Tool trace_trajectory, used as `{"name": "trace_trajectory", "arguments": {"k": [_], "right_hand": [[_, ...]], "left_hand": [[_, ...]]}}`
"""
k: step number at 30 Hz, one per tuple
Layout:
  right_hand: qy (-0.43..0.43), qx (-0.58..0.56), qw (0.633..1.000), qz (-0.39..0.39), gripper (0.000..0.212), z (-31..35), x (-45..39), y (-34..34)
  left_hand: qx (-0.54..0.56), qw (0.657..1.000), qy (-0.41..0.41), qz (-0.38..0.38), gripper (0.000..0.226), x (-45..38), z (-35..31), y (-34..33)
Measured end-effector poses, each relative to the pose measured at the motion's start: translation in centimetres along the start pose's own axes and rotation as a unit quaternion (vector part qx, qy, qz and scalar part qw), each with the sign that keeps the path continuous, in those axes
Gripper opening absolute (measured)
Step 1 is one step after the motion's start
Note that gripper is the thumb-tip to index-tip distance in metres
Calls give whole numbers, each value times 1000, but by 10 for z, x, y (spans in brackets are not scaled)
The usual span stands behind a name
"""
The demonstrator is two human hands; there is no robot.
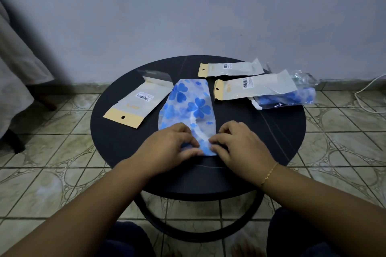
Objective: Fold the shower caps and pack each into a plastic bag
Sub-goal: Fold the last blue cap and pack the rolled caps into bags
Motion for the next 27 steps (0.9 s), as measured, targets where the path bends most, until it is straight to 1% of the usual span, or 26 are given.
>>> {"name": "trace_trajectory", "arguments": {"k": [1, 2, 3, 5, 6, 8, 10, 11, 13, 14, 15, 17, 18, 21, 24, 27], "right_hand": [[10, 16, 1000, 15, 27, 2, 1, -2], [11, 29, 998, 48, 33, 1, 3, -7], [14, 35, 996, 78, 40, 0, 4, -13], [24, 44, 994, 101, 53, -2, 5, -16], [29, 47, 993, 102, 55, 0, 5, -15], [48, 56, 994, 83, 54, 4, 4, -12], [67, 48, 995, 62, 47, 9, 0, -8], [60, 41, 995, 63, 42, 8, -4, -5], [17, 20, 994, 110, 31, -2, -8, -9], [-9, 0, 991, 130, 28, -8, -9, -12], [-33, -37, 990, 135, 26, -13, -10, -13], [-80, -137, 981, 113, 18, -19, -12, -10], [-101, -178, 974, 99, 14, -22, -13, -8], [-144, -217, 962, 76, 15, -30, -14, -11], [-168, -203, 962, 76, 11, -35, -17, -16], [-185, -185, 961, 87, 6, -38, -19, -21]], "left_hand": [[-1, 1000, -11, 6, 49, 0, 1, 0], [-5, 1000, -29, 3, 59, -1, 0, 2], [-31, 998, -56, -11, 61, -1, -3, 4], [-112, 986, -108, -62, 52, -1, -11, 10], [-133, 981, -118, -82, 47, -1, -14, 14], [-142, 976, -135, -96, 41, -1, -21, 16], [-120, 978, -142, -95, 39, -2, -23, 17], [-93, 983, -131, -91, 41, -3, -23, 19], [-14, 996, -68, -61, 43, -7, -13, 19], [22, 998, -26, -44, 39, -9, -6, 18], [59, 998, 15, -34, 29, -10, 2, 17], [121, 989, 80, -40, 11, -10, 15, 16], [138, 984, 98, -47, 11, -10, 19, 15], [163, 975, 134, -75, 22, -14, 27, 14], [153, 973, 146, -93, 24, -17, 30, 16], [129, 977, 145, -88, 25, -21, 33, 15]]}}
Point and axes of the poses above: each hand's wrist, its own x-axis away from the middle knuckle, its own y-axis out of the back of the hand, z = x × y, the point moved 10 cm from there along -x, towards the middle knuckle, and after that the axes turned 3 degrees about -z, right-handed, at the moved point
